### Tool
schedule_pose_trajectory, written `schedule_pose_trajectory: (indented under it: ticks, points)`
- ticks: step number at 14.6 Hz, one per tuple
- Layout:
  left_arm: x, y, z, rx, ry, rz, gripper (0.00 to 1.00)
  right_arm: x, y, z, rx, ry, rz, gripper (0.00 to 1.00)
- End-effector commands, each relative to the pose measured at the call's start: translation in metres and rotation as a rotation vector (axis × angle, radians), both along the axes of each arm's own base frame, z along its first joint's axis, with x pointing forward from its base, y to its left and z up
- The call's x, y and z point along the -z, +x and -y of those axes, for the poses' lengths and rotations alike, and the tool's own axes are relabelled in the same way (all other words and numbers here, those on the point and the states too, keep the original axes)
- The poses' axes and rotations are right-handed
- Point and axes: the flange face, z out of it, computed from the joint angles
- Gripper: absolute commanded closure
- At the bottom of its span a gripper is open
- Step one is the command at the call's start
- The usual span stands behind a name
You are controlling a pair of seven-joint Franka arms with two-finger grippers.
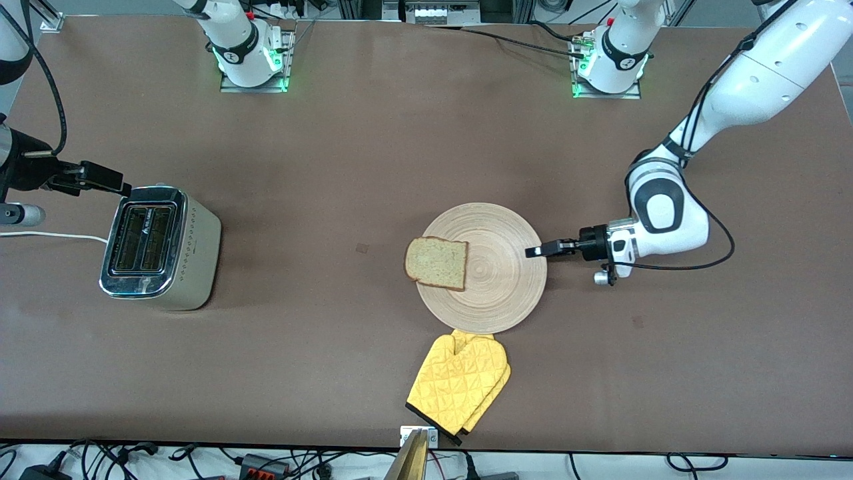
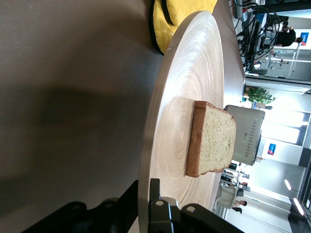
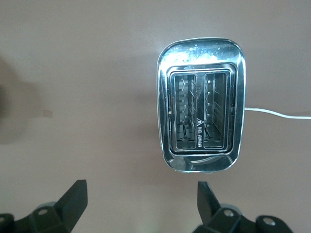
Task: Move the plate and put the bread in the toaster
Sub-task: 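Slide the plate further with the left gripper while the right gripper lifts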
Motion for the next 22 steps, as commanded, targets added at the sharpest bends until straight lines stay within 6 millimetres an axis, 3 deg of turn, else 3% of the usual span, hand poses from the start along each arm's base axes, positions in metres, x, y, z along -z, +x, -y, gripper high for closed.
schedule_pose_trajectory:
  ticks: [1, 4, 12, 19, 20, 21, 22]
  points:
    - [-0.005, -0.011, 0.040, -0.025, 0.014, 0.004, 0.99, 0.000, -0.002, 0.001, -0.012, 0.022, -0.008, 0.00]
    - [0.003, -0.033, 0.087, -0.053, -0.046, 0.063, 0.99, 0.001, -0.001, 0.001, -0.012, 0.022, -0.008, 0.00]
    - [0.025, -0.065, 0.120, -0.031, 0.013, 0.079, 0.99, 0.013, 0.004, -0.005, -0.022, 0.022, -0.022, 0.00]
    - [0.028, -0.076, 0.136, -0.005, 0.034, 0.080, 0.98, 0.028, 0.011, -0.019, -0.025, 0.080, -0.041, 0.00]
    - [0.029, -0.078, 0.137, -0.001, 0.034, 0.077, 0.87, 0.034, 0.013, -0.020, -0.023, 0.084, -0.050, 0.00]
    - [0.029, -0.078, 0.137, -0.002, 0.034, 0.074, 0.57, 0.036, 0.014, -0.021, -0.023, 0.095, -0.052, 0.00]
    - [0.030, -0.077, 0.135, -0.003, 0.034, 0.078, 0.01, 0.042, 0.016, -0.025, -0.023, 0.109, -0.061, 0.00]
